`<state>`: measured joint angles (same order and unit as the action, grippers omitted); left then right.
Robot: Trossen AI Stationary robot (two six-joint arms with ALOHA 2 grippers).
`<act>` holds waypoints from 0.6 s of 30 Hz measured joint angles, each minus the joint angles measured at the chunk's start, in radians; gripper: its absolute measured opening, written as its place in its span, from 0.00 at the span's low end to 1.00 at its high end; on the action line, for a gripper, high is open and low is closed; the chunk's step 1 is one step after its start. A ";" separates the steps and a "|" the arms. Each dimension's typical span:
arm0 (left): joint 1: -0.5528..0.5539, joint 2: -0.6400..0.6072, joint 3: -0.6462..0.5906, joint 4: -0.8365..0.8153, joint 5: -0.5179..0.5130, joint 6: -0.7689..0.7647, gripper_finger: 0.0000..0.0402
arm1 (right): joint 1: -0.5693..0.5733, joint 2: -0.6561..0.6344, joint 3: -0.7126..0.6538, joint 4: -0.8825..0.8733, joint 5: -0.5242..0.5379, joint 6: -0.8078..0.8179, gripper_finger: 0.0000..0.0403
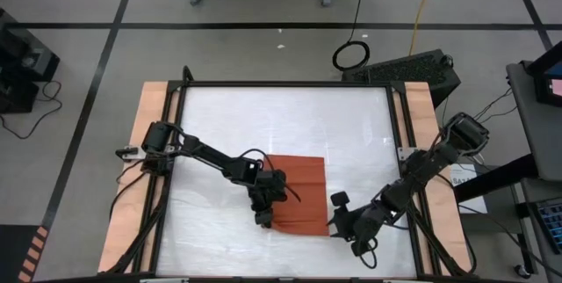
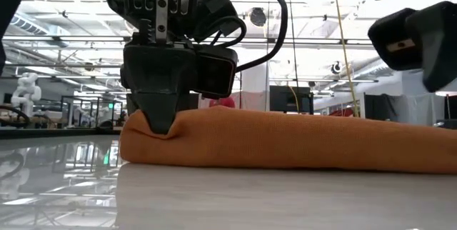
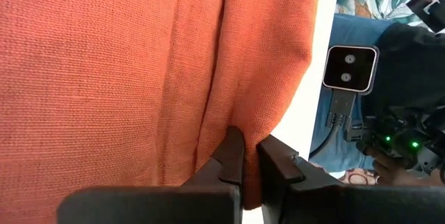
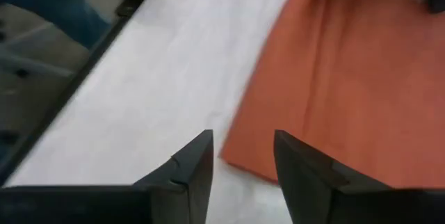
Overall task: Roll towel into tight, uniform cylinder
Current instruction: Roll the kitchen towel
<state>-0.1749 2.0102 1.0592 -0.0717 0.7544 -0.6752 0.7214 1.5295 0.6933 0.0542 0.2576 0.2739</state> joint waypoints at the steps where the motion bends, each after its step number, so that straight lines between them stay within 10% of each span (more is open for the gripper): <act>1: 0.000 0.000 0.000 0.000 0.000 0.000 0.05 | 0.002 0.001 0.000 0.000 0.019 -0.008 0.38; 10: 0.001 0.000 0.000 0.001 -0.004 0.000 0.05 | 0.001 0.078 0.002 0.069 0.005 -0.009 0.57; 18: 0.007 0.000 0.000 0.002 -0.006 0.000 0.05 | 0.028 0.149 0.002 0.089 0.101 0.011 0.51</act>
<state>-0.1677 2.0102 1.0588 -0.0693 0.7483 -0.6754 0.7495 1.6789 0.6949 0.1433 0.3589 0.2846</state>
